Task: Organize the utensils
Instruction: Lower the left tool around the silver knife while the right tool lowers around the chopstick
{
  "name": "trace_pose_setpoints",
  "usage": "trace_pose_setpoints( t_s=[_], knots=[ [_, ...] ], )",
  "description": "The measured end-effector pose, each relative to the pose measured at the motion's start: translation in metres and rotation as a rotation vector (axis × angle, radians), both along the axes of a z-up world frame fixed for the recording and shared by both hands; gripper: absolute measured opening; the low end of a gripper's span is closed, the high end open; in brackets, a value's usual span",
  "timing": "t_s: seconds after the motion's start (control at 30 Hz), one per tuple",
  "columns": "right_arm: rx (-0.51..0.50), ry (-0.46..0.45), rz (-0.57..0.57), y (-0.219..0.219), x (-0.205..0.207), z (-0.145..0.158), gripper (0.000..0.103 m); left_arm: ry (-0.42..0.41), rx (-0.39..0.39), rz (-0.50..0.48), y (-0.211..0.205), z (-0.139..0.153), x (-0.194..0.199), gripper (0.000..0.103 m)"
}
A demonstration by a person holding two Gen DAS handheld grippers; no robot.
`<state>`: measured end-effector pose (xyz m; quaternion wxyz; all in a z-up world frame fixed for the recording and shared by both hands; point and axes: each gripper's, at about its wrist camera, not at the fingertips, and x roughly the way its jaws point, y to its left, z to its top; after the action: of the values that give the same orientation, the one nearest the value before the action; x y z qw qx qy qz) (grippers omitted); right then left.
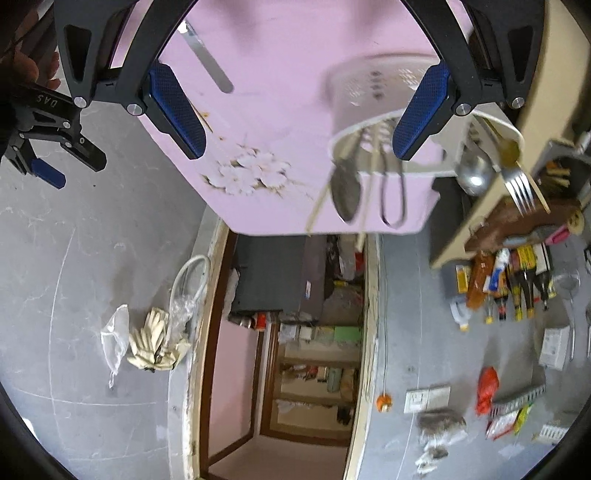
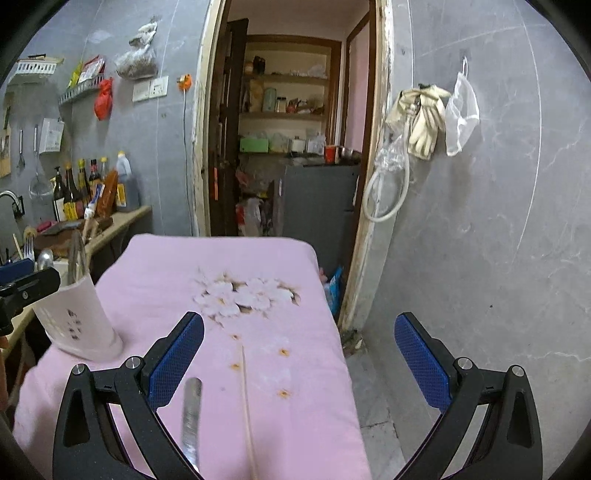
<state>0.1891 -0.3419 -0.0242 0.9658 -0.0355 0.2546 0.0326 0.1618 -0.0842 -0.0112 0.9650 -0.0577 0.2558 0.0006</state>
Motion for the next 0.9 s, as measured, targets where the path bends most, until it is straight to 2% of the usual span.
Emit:
trace_pose_setpoints(
  t_s=[0.23, 0.53, 0.8, 0.9],
  knots=[
    [-0.020, 0.076, 0.103, -0.007, 0.016, -0.040, 0.101, 0.098, -0.029, 0.039, -0.025, -0.032, 0.011, 0.102],
    [-0.078, 0.220, 0.233, 0.003, 0.027, -0.095, 0.101, 0.227, -0.061, 0.080, -0.043, -0.075, 0.018, 0.102],
    [-0.142, 0.305, 0.294, 0.016, 0.028, -0.122, 0.100, 0.294, -0.104, 0.065, -0.047, -0.095, 0.025, 0.101],
    [-0.140, 0.354, 0.305, 0.017, 0.029, -0.128, 0.098, 0.311, -0.118, 0.043, -0.048, -0.099, 0.029, 0.092]
  ],
)
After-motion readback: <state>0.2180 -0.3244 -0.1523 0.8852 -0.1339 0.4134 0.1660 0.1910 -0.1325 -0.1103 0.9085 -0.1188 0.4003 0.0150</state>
